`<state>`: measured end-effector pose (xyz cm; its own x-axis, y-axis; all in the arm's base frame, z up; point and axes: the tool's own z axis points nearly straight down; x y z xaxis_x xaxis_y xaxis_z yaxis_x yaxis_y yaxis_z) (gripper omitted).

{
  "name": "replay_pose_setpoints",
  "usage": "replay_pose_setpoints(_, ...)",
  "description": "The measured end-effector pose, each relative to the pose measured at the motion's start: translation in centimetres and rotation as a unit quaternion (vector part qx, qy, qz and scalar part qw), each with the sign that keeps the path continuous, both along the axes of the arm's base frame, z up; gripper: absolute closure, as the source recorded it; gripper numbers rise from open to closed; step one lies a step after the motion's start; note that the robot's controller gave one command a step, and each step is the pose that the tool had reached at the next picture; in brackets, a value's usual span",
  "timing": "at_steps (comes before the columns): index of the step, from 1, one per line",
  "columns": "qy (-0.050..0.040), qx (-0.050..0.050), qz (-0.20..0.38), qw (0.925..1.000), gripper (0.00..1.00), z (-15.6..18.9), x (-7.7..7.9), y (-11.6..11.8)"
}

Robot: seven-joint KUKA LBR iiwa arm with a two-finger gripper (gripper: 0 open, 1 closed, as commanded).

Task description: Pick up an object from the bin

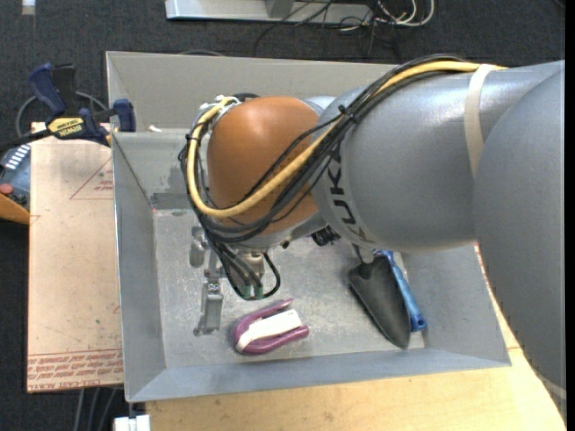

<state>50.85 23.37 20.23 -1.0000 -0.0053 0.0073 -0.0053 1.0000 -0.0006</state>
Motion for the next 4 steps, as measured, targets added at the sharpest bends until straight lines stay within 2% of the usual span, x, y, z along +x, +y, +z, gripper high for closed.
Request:
replay_pose_setpoints(1, -0.0037, 0.001, -0.003, 1.0, 0.0, 0.5, 0.2, -0.2)
replay_pose_setpoints(2, -0.0018, 0.001, 0.073, 0.9973, 0.0, -10.9, -0.8, -6.1)
replay_pose_setpoints(3, -0.0031, 0.002, 0.183, 0.983, 0.0, -7.0, -1.2, -7.0)
replay_pose_setpoints(4, -0.0042, 0.002, 0.101, 0.9949, 0.0, -10.2, -2.7, -12.8)
